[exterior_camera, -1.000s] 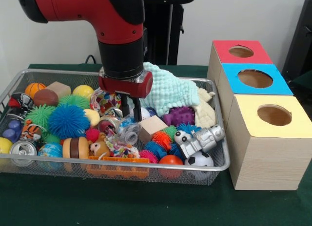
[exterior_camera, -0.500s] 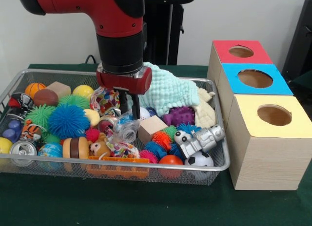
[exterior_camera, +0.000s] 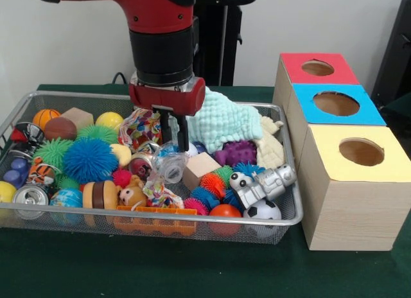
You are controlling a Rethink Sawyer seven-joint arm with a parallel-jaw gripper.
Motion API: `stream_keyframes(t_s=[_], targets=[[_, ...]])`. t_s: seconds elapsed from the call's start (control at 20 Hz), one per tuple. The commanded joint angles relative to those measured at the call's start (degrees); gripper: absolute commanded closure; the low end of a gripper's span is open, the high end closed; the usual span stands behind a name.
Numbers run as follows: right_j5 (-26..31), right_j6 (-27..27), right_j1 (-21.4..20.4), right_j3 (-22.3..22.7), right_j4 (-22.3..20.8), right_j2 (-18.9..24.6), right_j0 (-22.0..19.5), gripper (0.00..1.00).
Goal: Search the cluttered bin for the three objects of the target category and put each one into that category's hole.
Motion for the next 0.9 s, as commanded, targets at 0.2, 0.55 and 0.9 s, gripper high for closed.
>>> stream_keyframes(t_s=[0.2, 0.55, 0.9], targets=[[5.7, -2.1, -3.0, 5.8, 3.6, 2.5, 1.6, 1.00], [7.8, -1.7, -5.2, 6.1, 5.4, 1.5, 3.4, 1.00], [8.4, 1.4, -7.2, 7.4, 7.5, -0.2, 6.3, 1.00]])
